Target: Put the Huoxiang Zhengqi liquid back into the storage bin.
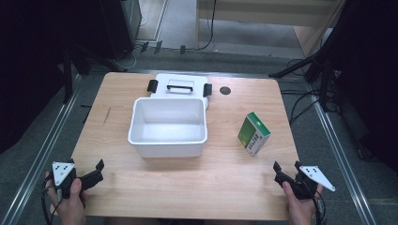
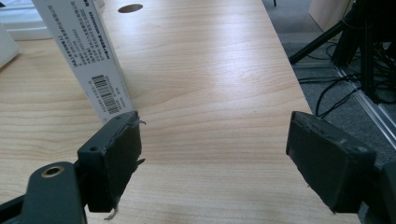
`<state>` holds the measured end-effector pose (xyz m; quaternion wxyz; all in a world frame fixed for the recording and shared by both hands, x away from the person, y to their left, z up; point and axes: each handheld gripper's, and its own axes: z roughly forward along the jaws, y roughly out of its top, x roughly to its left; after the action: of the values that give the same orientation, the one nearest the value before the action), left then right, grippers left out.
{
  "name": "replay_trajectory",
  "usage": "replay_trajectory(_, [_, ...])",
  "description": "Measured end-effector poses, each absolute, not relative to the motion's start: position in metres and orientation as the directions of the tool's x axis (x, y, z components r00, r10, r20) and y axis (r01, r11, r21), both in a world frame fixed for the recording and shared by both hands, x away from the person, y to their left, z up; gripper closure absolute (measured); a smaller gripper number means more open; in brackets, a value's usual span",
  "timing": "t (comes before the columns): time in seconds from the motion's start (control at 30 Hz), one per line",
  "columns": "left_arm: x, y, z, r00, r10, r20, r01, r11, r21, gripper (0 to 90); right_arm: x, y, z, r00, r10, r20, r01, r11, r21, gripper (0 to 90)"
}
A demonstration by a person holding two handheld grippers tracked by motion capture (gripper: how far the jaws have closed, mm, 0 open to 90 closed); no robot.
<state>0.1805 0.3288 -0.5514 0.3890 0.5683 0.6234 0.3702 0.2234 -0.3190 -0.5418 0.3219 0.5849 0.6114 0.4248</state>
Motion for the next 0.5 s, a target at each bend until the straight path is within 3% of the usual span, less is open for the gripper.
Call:
replay_trajectory(0.3, [0.1803, 0.3293, -0.5514, -0.054, 0.995, -0.080, 0.424, 0.095, 0.901, 0.0, 0.2236, -0.3179, -0.5413, -0.147, 0.984, 0.101, 0.458, -0.023, 0.889, 20.5])
replay_trajectory(0.5, [0.1797, 0.3285, -0.5513, -0.054, 0.996, -0.072, 0.425, 0.089, 0.901, 0.0, 0.2240, -0.3138, -0.5376, -0.180, 0.983, 0.046, 0.489, 0.049, 0.871, 20.6])
